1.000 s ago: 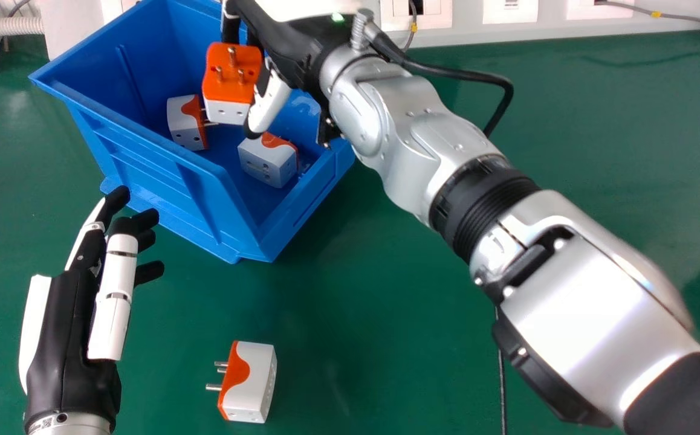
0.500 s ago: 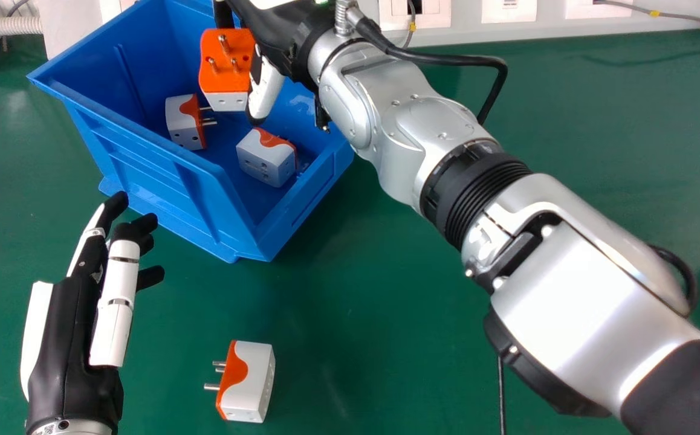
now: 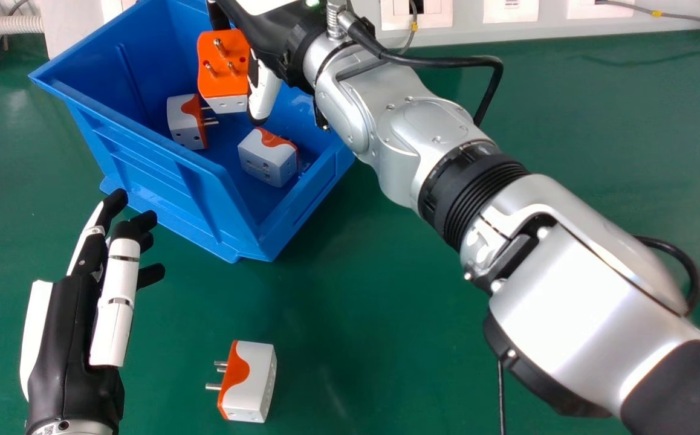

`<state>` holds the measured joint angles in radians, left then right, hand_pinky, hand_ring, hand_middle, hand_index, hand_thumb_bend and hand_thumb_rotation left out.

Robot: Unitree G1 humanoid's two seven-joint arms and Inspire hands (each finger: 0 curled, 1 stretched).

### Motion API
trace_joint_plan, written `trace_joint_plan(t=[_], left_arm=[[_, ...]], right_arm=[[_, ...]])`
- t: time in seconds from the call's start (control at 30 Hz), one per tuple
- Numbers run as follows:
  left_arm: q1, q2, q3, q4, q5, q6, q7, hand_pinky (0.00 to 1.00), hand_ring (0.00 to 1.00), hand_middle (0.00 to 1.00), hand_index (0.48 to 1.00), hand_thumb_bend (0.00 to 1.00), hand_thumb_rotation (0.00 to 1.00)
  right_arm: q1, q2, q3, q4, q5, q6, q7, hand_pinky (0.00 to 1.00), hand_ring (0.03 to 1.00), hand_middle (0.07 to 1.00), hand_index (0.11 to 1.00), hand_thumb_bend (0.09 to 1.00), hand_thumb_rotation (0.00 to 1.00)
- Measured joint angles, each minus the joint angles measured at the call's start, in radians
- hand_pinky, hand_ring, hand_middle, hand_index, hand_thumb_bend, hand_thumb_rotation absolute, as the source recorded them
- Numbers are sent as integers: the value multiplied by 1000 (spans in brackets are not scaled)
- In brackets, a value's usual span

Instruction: Pick all objects and put in blue box

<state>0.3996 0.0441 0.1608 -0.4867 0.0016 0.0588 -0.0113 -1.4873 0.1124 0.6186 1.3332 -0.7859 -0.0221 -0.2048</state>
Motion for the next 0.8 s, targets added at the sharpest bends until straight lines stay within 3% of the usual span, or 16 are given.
trace_joint_plan(t=[0.37,0.8], left_arm=[[0,0,0,0,0,0,1,789,881,867,923,270,932],[-1,2,-1,1,5,-1,1,790,882,868,923,268,933]], right_arm=[[13,0,-70,0,75,12,26,220,378,447,517,514,0],[39,-1,-69,0,80,37,38,283,402,463,509,516,0]])
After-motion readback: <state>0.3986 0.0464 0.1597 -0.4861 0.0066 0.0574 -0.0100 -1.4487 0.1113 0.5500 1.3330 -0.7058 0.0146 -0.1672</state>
